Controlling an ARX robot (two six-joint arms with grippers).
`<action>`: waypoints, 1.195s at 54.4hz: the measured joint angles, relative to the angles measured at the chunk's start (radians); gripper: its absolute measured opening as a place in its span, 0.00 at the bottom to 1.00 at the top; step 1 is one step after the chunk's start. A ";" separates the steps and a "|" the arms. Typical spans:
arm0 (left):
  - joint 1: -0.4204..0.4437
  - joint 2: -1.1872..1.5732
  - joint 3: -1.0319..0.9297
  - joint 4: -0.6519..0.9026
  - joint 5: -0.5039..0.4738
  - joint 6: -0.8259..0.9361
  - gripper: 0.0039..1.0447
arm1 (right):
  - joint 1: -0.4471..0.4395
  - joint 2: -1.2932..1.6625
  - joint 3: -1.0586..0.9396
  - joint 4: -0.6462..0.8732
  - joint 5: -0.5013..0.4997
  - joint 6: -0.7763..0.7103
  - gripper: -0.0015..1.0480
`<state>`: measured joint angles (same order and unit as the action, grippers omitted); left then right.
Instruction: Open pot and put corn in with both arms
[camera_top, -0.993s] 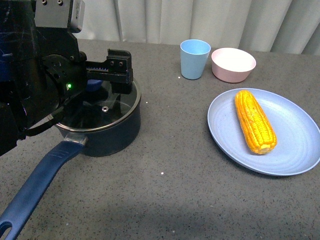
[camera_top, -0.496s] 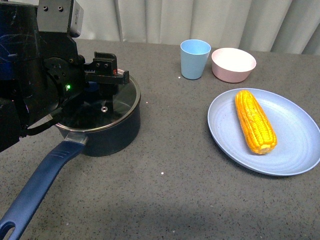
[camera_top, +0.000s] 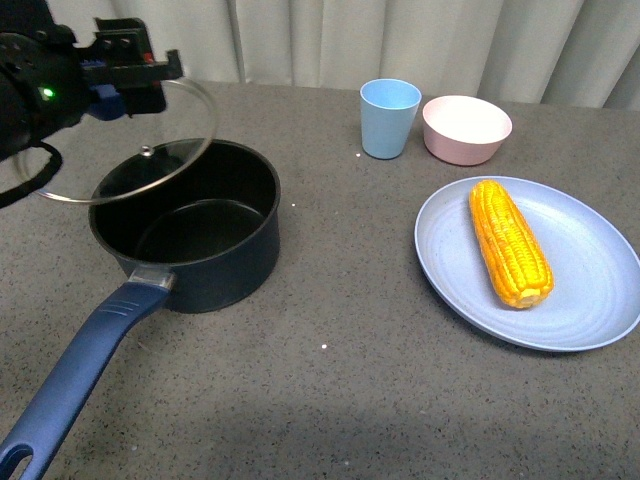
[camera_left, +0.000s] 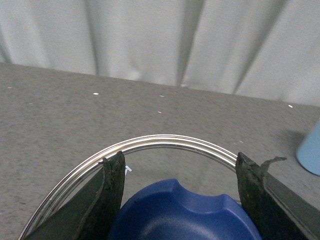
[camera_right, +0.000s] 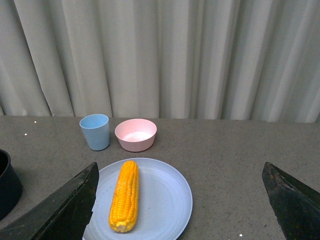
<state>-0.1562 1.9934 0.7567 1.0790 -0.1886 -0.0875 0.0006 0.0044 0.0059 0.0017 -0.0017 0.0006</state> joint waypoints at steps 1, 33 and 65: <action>0.015 0.005 0.006 -0.002 -0.002 0.000 0.58 | 0.000 0.000 0.000 0.000 0.000 0.000 0.91; 0.235 0.229 0.138 -0.066 -0.082 -0.048 0.58 | 0.000 0.000 0.000 0.000 0.000 0.000 0.91; 0.241 0.311 0.177 -0.109 -0.080 -0.031 0.71 | 0.000 0.000 0.000 0.000 0.000 0.000 0.91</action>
<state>0.0849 2.3047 0.9333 0.9699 -0.2684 -0.1184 0.0006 0.0044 0.0059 0.0017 -0.0017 0.0006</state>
